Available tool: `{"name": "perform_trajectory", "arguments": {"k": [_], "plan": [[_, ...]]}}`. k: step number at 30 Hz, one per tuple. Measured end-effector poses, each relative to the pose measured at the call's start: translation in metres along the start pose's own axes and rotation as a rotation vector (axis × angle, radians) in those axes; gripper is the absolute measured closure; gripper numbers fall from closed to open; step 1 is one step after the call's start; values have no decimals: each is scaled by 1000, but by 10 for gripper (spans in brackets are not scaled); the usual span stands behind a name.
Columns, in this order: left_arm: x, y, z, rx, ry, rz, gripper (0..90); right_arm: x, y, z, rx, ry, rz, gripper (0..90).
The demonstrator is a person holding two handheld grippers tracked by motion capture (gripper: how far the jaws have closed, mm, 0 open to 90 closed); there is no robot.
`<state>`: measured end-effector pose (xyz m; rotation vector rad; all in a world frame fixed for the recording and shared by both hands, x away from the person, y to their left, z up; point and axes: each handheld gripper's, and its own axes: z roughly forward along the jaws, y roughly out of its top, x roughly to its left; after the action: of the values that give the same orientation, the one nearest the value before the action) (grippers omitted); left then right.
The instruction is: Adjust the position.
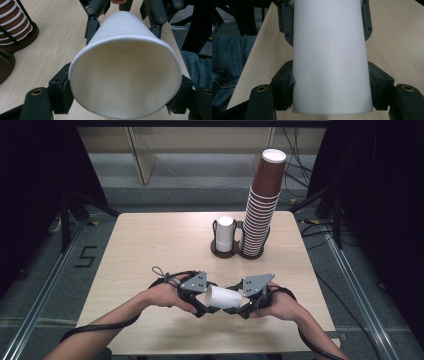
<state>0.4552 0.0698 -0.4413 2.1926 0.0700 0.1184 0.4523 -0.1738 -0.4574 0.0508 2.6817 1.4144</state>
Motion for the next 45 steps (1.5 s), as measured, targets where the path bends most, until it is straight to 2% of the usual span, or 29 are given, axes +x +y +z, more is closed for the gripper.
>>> {"name": "perform_trajectory", "arguments": {"k": [6,7,8,10,12,13,14,15,18,26,30,32,33,34,37,38,40,41,43,44,45], "plan": [[-1,2,-1,7,7,32,269,0,0,0,12,2,0,355],[-2,3,-1,10,9,38,271,-1,1,0,8,-12,-8,355],[-2,4,-1,18,9,48,272,-1,1,0,13,-9,-2,354],[-3,5,-1,30,15,63,274,1,2,1,35,-2,41,348],[-3,6,-1,47,16,75,275,0,4,1,52,-17,26,342],[-4,7,-1,56,25,84,277,1,4,2,59,-14,37,332],[-4,7,-1,53,28,92,279,2,5,2,74,-16,73,325],[-4,9,-2,73,22,98,281,0,5,2,73,-30,47,316],[-6,10,-1,73,30,115,284,0,5,3,84,-37,68,273],[-8,16,-2,133,30,183,291,2,6,4,101,-45,97,184],[-6,17,-4,151,39,185,296,3,5,3,107,-39,122,155],[-5,18,-5,162,40,187,298,3,5,2,112,-49,111,151],[-5,18,-6,167,40,187,299,4,5,1,111,-49,136,149],[-4,19,-7,184,32,189,300,4,5,1,109,-51,141,145],[-3,19,-8,203,43,196,300,2,5,-2,104,-67,116,137],[-3,20,-9,213,46,199,300,5,4,-3,119,-67,162,136],[-2,21,-11,236,50,208,300,2,4,-5,113,-77,117,136],[-2,21,-12,244,56,212,300,3,3,-5,114,-69,134,136],[-1,22,-13,266,58,214,300,3,2,-6,121,-79,134,136],[-1,23,-14,276,56,220,300,5,1,-7,130,-86,167,136],[0,23,-14,286,55,226,300,3,0,-7,130,-89,140,138]]}}
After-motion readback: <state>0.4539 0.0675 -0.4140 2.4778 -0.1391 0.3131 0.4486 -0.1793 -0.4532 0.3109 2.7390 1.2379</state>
